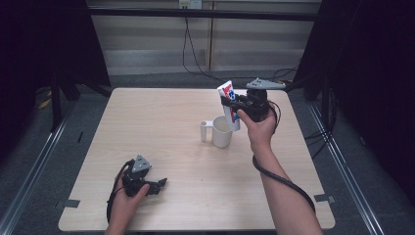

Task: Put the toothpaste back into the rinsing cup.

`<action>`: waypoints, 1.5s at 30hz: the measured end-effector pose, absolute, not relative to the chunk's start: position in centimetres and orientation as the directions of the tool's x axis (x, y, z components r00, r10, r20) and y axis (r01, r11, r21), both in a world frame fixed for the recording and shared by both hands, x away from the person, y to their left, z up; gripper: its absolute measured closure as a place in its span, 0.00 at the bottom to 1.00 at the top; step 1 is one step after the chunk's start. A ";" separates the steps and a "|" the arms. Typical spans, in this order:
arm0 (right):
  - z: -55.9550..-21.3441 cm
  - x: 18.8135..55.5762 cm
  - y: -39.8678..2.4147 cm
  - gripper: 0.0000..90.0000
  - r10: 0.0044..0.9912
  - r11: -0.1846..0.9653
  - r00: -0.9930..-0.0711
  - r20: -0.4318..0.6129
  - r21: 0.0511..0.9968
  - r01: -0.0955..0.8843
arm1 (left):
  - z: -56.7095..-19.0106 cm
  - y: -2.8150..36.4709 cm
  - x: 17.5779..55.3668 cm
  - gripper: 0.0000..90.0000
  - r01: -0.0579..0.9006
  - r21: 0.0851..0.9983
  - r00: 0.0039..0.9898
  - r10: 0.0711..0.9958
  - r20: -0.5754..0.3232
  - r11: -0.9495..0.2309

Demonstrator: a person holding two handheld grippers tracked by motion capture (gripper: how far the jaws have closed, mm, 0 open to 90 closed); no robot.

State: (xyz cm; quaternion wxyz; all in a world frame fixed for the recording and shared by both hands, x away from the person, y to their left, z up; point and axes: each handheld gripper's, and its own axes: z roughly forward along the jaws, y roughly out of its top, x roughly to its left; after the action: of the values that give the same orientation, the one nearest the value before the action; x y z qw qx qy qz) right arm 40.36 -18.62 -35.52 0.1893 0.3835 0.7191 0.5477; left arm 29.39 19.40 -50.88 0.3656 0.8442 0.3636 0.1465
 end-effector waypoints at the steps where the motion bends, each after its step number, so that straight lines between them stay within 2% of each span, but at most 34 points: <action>1: -35.6 40.4 -18.6 0.72 0.760 0.106 -0.634 0.147 0.933 0.344 | -50.9 19.4 29.4 0.17 0.505 0.725 0.692 0.722 -0.017 -0.468; 45: -38.5 42.6 -16.5 0.71 0.771 0.131 -0.629 0.097 0.943 0.307 | -50.9 19.4 29.4 0.17 0.505 0.721 0.697 0.717 -0.016 -0.475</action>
State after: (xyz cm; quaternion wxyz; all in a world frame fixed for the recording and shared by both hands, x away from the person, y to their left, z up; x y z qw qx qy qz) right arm 42.59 -16.46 -38.47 0.2139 0.3738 0.7210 0.5428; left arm 29.39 19.41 -50.86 0.3639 0.8461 0.3610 0.1460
